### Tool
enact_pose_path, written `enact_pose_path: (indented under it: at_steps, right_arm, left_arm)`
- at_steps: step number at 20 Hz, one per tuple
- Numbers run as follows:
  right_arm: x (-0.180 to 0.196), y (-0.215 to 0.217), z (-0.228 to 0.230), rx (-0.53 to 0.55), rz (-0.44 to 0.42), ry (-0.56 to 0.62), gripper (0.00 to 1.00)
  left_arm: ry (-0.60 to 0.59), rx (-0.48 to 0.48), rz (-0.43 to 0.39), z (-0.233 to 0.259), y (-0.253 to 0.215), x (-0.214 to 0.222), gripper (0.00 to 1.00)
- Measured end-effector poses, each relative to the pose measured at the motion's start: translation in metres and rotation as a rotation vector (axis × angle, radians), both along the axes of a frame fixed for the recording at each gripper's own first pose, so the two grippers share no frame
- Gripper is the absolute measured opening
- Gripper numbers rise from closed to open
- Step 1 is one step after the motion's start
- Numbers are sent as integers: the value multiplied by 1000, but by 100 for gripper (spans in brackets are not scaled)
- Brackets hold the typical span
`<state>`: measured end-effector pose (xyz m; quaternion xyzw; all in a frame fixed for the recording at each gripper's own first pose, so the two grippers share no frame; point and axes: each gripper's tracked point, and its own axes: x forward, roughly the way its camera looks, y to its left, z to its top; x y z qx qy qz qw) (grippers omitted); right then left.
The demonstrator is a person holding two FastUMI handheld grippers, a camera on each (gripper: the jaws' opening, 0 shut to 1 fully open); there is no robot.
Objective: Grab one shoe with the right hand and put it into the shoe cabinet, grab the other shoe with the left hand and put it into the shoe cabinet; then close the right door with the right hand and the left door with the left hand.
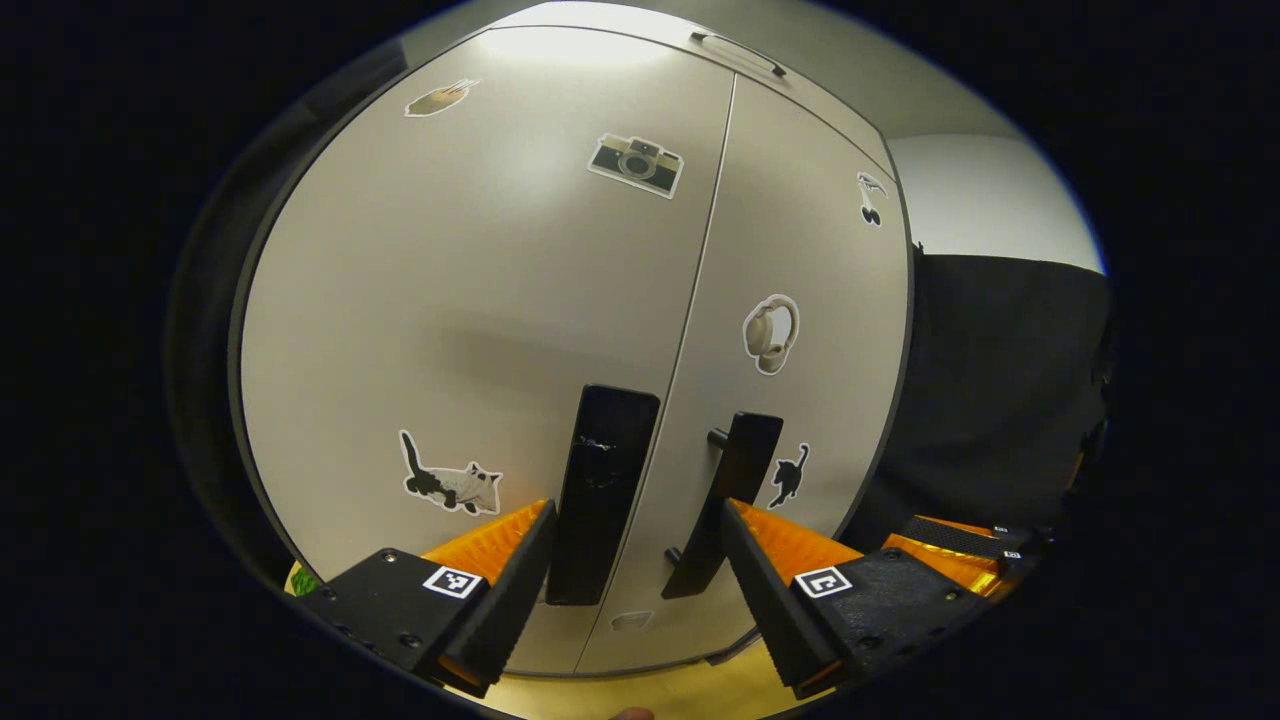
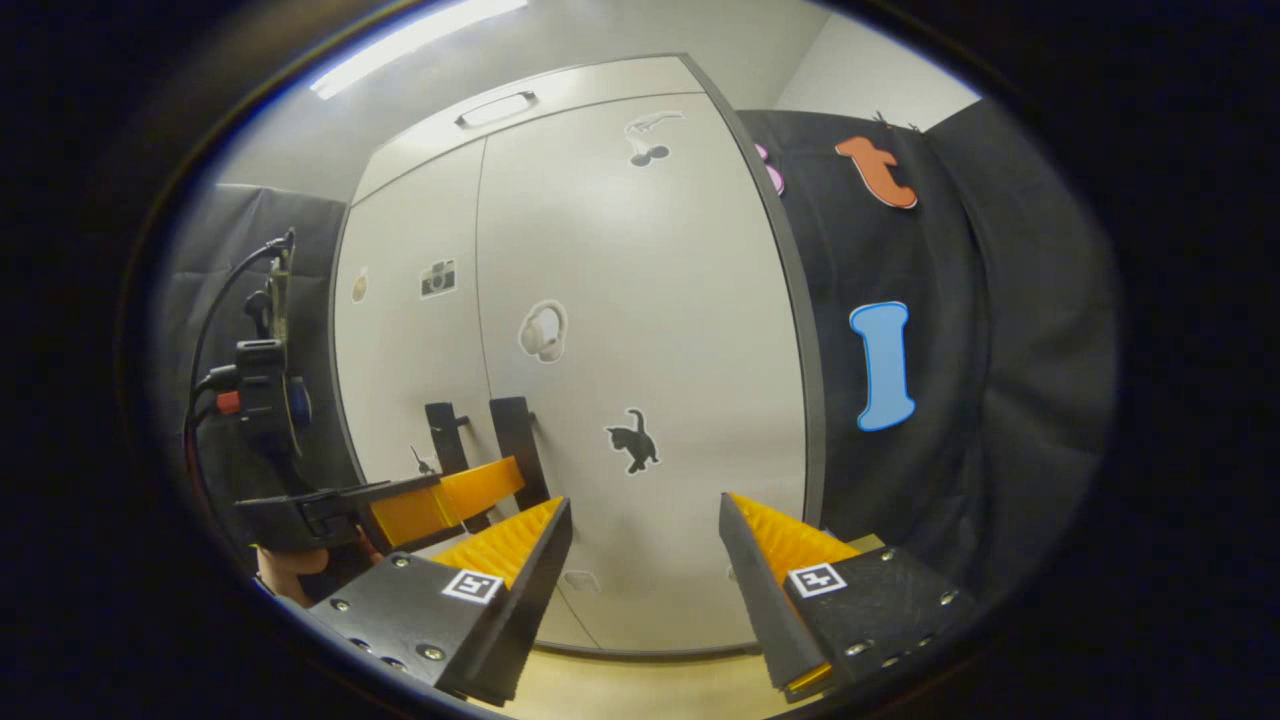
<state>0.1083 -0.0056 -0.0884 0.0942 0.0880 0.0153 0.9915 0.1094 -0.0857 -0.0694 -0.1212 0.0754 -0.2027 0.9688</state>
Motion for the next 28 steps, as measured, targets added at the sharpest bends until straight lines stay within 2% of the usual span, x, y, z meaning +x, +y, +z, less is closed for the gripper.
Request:
enact_pose_path:
  at_steps: [3,7,13,14,15,21,22,23,24,28]
  right_arm:
    - [-3,2,4,-2,10,-6,88]
    - [-19,8,15,-12,32,-24,88]
    - [-66,13,51,-44,71,-88,88]
    - [-73,13,57,-48,76,-101,85]
    - [-81,12,63,-50,78,-112,88]
    - [-126,-5,85,-67,73,-150,88]
    - [-132,-9,87,-75,68,-154,88]
    - [-138,-13,89,-81,67,-160,88]
    - [-143,-16,91,-87,66,-167,85]
    - [-160,-34,90,-99,47,-160,88]
  left_arm:
    - [-4,15,7,4,5,-11,94]
    - [-11,21,27,13,15,-38,94]
    - [-82,83,104,50,33,-95,93]
    - [-89,93,117,56,35,-106,93]
    - [-99,99,128,61,37,-115,93]
    - [-155,141,176,82,34,-170,93]
    - [-159,145,179,84,32,-177,88]
    - [-167,147,182,86,29,-184,95]
    - [-175,149,189,88,27,-189,95]
    - [-203,142,196,93,14,-201,96]
